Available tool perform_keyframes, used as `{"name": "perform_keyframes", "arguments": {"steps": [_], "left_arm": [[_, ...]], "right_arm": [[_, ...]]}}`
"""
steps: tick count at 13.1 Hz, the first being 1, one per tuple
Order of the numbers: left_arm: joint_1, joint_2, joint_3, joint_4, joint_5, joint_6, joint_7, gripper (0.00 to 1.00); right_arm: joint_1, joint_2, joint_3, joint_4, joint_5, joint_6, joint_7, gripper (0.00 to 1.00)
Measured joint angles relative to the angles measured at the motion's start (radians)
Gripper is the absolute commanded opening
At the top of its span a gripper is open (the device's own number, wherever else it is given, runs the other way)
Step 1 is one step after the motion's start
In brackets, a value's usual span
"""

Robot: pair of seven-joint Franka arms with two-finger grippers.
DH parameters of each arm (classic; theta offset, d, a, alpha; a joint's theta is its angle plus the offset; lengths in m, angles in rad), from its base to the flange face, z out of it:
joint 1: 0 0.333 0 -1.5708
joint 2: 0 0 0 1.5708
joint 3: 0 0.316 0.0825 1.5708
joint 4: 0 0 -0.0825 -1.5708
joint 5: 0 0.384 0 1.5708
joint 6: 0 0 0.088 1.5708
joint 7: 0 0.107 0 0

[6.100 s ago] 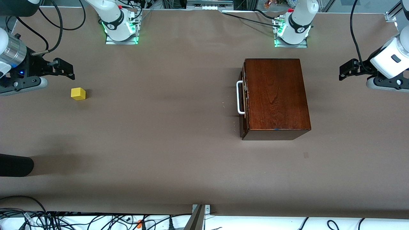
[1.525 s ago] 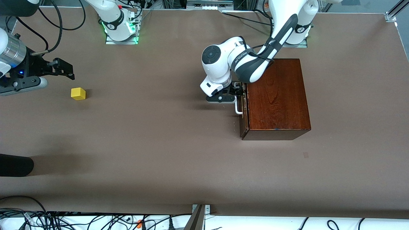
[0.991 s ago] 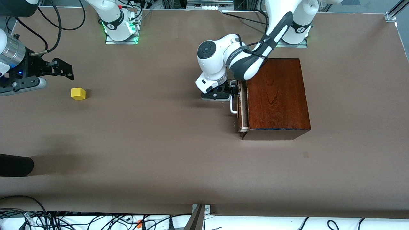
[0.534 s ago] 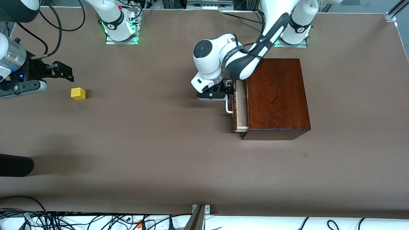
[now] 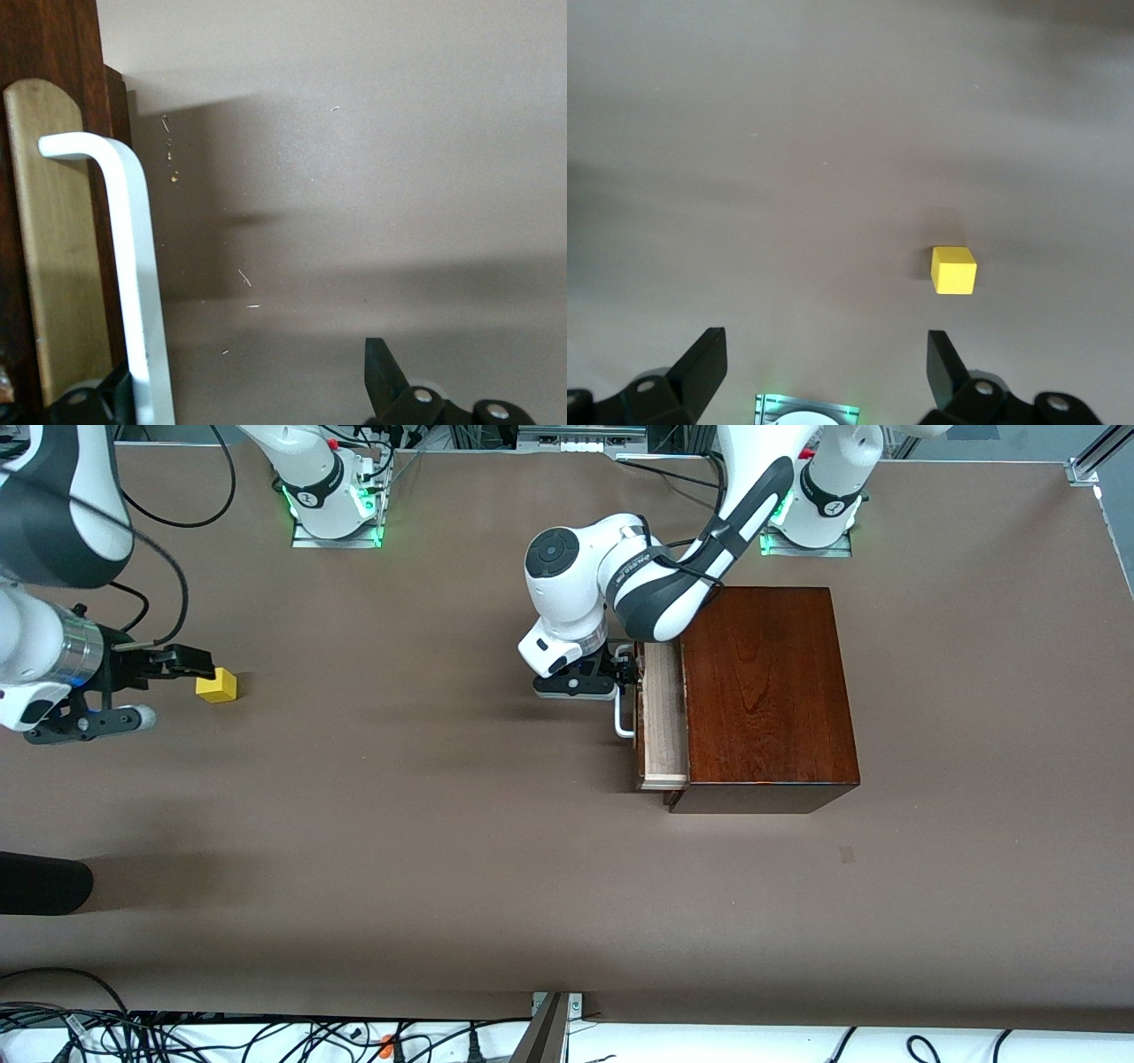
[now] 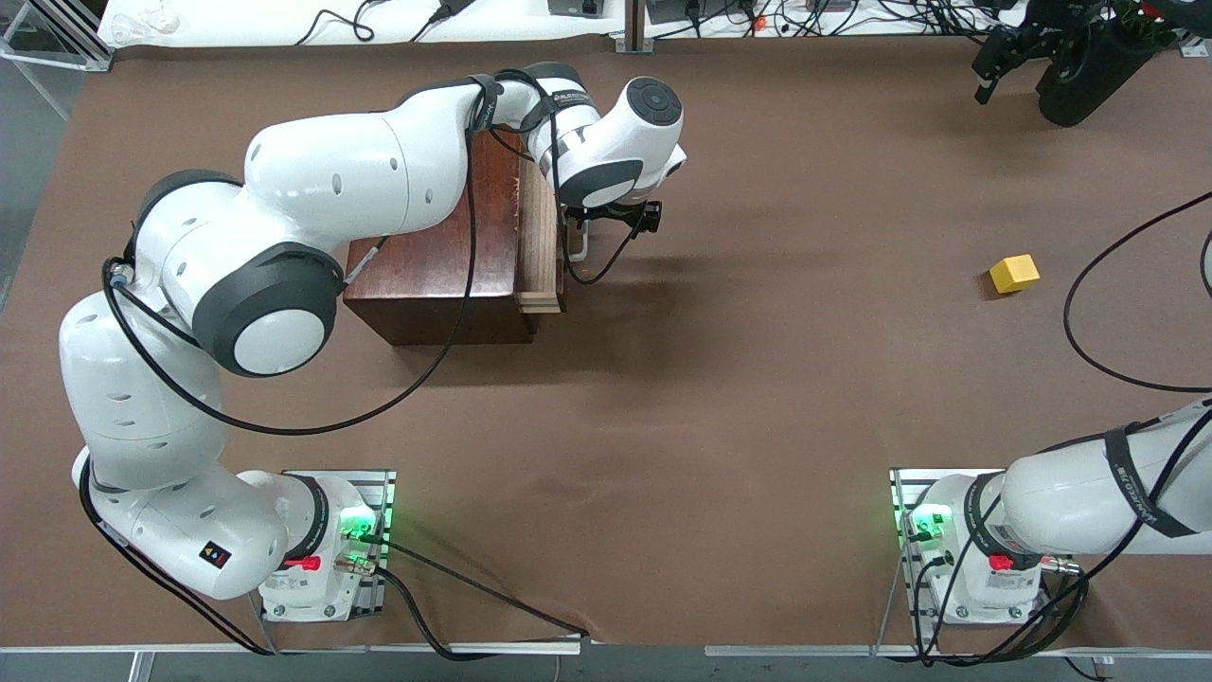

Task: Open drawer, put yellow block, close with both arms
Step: 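Pull the drawer open with the left gripper while the right gripper reaches the cube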

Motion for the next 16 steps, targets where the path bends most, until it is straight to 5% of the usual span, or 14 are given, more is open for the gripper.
{"name": "perform_keyframes", "arguments": {"steps": [2, 8, 16], "left_arm": [[-0.01, 0.004, 0.008, 0.004, 0.002, -0.002, 0.001, 1.0], [-0.049, 0.028, 0.026, 0.033, 0.047, -0.044, 0.006, 1.0], [-0.083, 0.076, 0.03, 0.106, 0.062, -0.084, 0.005, 1.0]], "right_arm": [[-0.005, -0.009, -0.024, -0.076, 0.0, 0.07, -0.001, 1.0], [-0.006, -0.094, -0.116, -0.533, 0.0, 0.481, -0.027, 1.0], [-0.007, -0.047, -0.273, -0.742, -0.001, 0.838, -0.28, 0.99]]}}
